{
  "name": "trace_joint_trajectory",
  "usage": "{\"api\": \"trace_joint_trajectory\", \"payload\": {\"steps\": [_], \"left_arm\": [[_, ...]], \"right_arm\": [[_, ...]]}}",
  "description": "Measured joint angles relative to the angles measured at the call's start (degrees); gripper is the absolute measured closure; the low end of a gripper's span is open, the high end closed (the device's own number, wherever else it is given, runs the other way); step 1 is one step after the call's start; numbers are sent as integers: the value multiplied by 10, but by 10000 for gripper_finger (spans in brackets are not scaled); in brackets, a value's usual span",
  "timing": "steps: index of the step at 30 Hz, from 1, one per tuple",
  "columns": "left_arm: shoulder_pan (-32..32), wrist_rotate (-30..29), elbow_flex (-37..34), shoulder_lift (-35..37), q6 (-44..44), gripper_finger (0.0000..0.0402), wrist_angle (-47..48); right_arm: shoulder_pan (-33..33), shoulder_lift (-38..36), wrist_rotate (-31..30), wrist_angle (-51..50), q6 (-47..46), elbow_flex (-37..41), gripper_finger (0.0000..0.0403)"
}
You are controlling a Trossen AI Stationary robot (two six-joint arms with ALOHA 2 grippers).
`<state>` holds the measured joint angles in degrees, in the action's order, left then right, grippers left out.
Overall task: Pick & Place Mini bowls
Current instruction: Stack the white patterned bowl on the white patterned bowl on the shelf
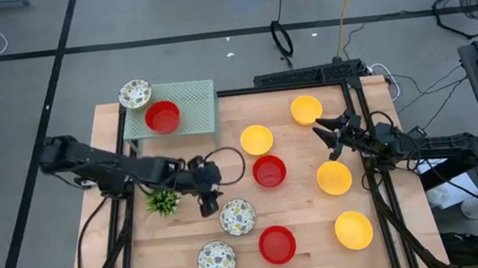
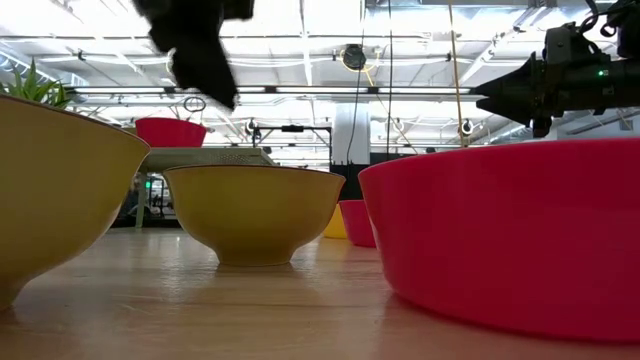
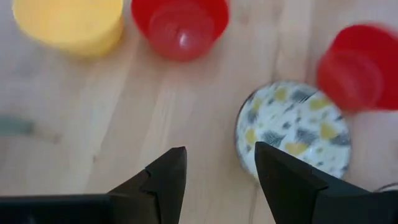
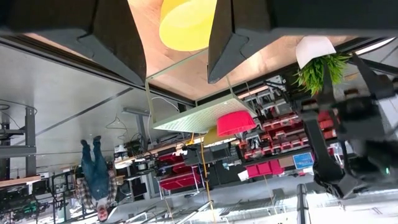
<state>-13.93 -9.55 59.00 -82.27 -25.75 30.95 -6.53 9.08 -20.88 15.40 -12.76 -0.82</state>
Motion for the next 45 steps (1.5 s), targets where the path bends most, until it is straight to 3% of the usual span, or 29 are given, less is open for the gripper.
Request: {"api": "trace_joint_trajectory", "payload": {"steps": [3,8,14,22,30,39,45], "left_arm": [[-25,14,-32,-16,41,208,-24],[-78,39,-70,-21,190,208,-68],[-122,-48,-95,-21,343,208,-130],[-146,-10,-105,-40,437,209,-208],[-155,-20,-106,-102,550,232,-252],[-151,-60,-105,-142,571,278,-259],[-143,-74,-105,-142,506,307,-272]], "right_arm": [[0,0,0,1,0,0,242],[0,0,0,1,0,0,241],[0,0,0,1,0,0,242],[0,0,0,1,0,0,242],[0,0,0,1,0,0,242],[0,0,0,1,0,0,242],[0,0,0,1,0,0,241]]}}
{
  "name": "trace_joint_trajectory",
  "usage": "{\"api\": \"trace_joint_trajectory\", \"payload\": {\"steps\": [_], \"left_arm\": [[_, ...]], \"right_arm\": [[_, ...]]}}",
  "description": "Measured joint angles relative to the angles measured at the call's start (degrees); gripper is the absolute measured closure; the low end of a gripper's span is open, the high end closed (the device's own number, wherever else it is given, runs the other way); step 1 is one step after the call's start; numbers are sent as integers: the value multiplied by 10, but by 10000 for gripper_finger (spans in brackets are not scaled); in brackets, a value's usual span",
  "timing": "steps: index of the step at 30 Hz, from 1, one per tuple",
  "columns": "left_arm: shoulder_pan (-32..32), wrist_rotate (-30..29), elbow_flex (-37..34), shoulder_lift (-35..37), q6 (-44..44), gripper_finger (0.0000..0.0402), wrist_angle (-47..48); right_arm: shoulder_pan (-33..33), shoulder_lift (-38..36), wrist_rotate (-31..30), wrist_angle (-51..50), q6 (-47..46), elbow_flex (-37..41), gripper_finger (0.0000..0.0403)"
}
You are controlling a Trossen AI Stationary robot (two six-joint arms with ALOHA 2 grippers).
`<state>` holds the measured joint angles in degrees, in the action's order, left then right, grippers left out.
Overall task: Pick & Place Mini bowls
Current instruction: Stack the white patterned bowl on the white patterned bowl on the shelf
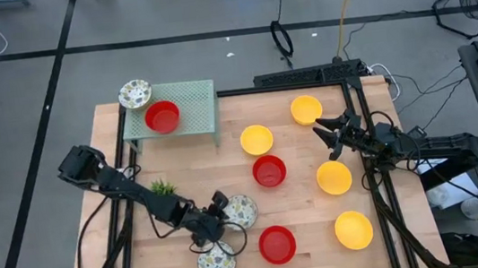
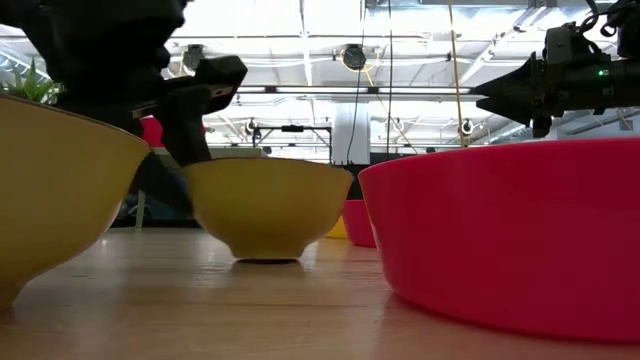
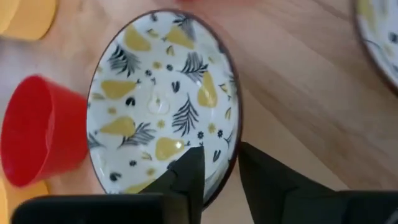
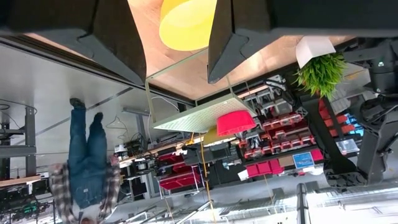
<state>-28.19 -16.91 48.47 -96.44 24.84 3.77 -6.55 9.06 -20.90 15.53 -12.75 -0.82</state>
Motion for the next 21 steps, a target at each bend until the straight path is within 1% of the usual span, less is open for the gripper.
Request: {"api": "trace_joint_trajectory", "payload": {"steps": [3,8,9,12,16,18,21], "left_arm": [[6,-2,0,0,-44,329,-12],[16,-3,0,0,-109,385,-9],[18,-4,0,0,-124,390,-9],[21,-2,0,0,-155,384,-10],[18,-3,0,0,-156,385,-42],[15,-18,0,0,-156,392,-68],[10,-51,0,2,-141,388,-97]], "right_arm": [[0,0,0,0,0,0,242],[0,0,0,0,0,0,241],[0,0,0,0,0,0,241],[0,0,0,0,0,0,242],[0,0,0,0,0,0,242],[0,0,0,0,0,0,241],[0,0,0,0,0,0,242]]}}
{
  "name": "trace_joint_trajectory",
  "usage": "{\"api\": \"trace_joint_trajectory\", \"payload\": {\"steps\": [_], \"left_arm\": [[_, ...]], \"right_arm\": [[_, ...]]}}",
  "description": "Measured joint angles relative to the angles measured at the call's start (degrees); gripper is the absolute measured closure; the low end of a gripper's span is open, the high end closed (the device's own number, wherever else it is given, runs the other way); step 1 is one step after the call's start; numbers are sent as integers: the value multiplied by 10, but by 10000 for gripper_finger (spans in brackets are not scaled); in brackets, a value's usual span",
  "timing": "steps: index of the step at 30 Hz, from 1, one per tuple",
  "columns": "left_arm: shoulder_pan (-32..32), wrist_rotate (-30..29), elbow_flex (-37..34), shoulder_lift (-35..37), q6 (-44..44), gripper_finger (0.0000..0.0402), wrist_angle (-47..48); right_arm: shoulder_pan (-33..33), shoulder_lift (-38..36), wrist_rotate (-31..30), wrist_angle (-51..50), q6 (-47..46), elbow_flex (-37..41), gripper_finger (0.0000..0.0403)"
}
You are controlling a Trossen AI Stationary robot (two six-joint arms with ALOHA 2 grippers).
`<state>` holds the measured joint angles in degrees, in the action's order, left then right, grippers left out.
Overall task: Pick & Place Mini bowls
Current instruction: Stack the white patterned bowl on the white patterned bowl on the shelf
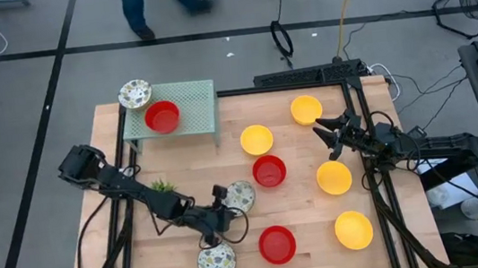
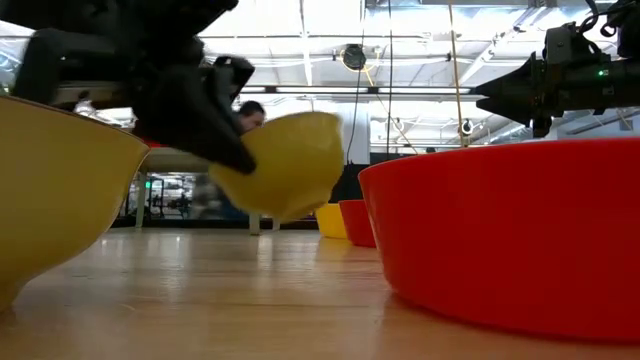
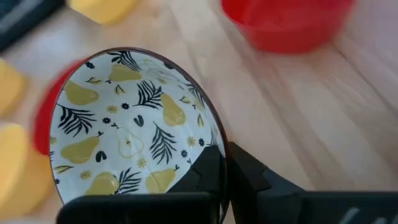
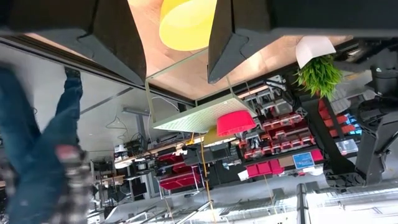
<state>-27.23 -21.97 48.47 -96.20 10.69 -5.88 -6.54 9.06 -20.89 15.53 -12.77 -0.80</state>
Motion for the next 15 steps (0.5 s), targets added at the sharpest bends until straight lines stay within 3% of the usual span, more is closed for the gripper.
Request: {"api": "trace_joint_trajectory", "payload": {"steps": [7,15], "left_arm": [[-8,-82,0,39,34,392,-46],[19,-186,0,148,23,388,-41]], "right_arm": [[0,0,0,0,0,0,241],[0,0,0,0,0,0,241]]}}
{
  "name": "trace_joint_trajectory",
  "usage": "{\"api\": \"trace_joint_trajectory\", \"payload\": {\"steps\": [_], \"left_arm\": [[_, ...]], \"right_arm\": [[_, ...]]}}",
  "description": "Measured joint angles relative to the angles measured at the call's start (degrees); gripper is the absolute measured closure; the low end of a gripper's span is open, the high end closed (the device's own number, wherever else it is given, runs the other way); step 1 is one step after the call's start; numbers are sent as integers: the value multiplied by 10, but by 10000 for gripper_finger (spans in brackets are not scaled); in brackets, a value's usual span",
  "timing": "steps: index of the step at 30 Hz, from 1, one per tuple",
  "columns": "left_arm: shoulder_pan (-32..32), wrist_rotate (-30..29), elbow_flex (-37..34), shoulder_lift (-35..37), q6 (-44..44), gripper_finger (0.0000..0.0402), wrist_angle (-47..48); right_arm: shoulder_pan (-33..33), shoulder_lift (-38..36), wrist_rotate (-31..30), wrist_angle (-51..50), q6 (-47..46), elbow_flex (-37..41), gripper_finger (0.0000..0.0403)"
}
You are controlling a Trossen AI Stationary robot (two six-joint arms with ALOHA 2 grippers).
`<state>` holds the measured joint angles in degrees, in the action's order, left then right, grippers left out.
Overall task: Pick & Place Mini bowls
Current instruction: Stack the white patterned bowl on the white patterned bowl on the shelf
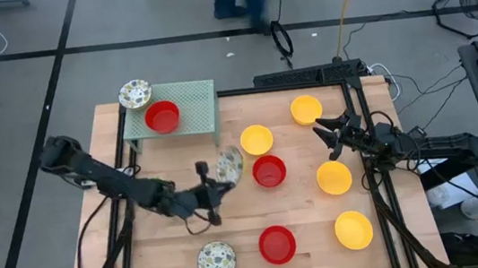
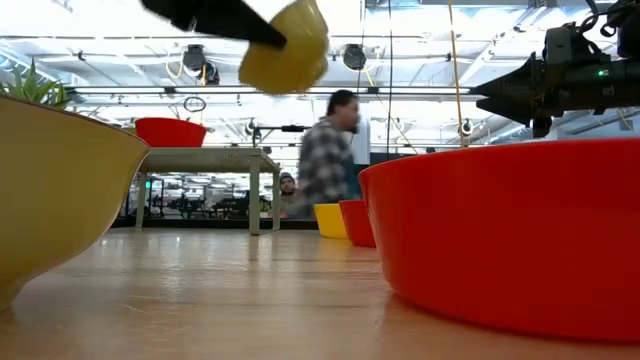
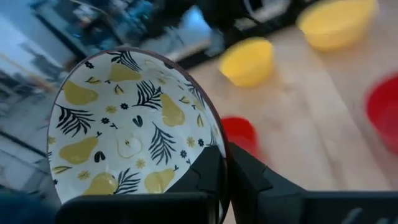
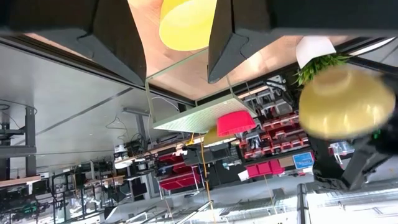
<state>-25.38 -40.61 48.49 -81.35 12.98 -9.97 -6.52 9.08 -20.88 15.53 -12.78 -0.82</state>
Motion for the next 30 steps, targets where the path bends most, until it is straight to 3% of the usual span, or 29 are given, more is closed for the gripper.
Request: {"api": "trace_joint_trajectory", "payload": {"steps": [5,10,16,21,30], "left_arm": [[24,-32,0,76,21,391,18],[62,-126,1,146,49,391,40],[153,-180,21,202,10,391,164],[233,-165,90,208,-63,392,350],[385,-40,205,206,-182,392,573]], "right_arm": [[0,0,0,0,0,0,242],[0,0,0,0,0,0,241],[0,0,0,0,0,0,242],[0,0,0,0,0,0,241],[0,0,0,0,0,0,241]]}}
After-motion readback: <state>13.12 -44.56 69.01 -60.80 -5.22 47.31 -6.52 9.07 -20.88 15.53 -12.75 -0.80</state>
